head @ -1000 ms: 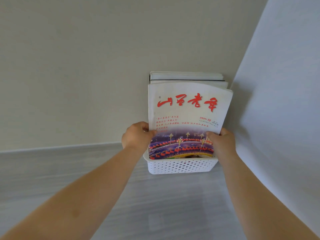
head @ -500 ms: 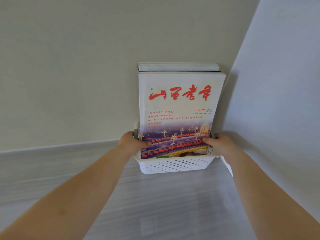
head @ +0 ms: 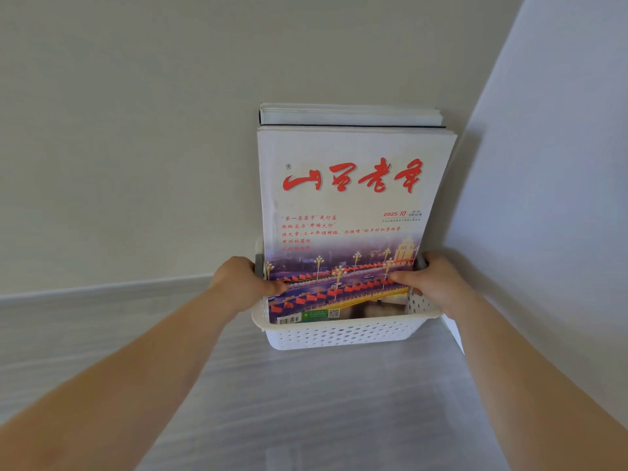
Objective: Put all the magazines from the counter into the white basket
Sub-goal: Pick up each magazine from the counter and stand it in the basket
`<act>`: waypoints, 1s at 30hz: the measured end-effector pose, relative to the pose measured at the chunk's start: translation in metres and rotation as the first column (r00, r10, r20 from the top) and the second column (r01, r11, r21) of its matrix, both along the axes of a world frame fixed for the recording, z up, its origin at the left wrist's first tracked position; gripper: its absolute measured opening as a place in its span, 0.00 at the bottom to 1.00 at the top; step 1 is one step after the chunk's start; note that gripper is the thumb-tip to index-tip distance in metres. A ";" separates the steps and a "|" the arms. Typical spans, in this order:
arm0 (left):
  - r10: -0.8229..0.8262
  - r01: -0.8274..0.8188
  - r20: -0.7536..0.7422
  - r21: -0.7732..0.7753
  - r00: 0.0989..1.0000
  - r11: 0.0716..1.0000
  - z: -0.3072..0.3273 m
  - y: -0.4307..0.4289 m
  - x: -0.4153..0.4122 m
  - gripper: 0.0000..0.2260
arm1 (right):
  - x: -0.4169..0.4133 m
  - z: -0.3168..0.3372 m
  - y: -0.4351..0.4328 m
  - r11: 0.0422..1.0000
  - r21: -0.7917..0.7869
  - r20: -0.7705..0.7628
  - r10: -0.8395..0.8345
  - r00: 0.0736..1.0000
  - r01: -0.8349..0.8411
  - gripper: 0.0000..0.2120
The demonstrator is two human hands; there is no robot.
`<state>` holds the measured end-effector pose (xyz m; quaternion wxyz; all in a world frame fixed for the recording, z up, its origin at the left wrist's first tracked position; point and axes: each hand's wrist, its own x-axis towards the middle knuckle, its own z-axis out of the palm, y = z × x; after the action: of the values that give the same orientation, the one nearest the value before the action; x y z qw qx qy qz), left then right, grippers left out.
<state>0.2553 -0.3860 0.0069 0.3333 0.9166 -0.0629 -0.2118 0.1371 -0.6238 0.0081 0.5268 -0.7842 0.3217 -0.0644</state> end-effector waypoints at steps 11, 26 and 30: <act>0.006 -0.009 0.148 0.020 0.989 1.000 0.006 0.017 -0.020 0.15 | -0.026 -0.005 0.023 0.986 -0.104 0.088 -0.122 0.989 0.131 0.08; -0.243 0.249 0.052 -0.201 0.969 0.948 0.054 0.062 -0.121 0.11 | -0.186 0.053 0.109 0.876 -0.229 0.047 -0.425 0.904 0.424 0.12; -0.410 0.415 0.064 -0.179 0.910 0.892 0.051 0.062 -0.156 0.11 | -0.252 0.050 0.145 0.798 -0.261 0.028 -0.557 0.830 0.543 0.12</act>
<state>0.0996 -0.3236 0.0575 0.3653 0.8492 -0.2797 -0.2593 -0.1150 -0.4793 0.0581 0.3704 -0.7200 0.5373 -0.2359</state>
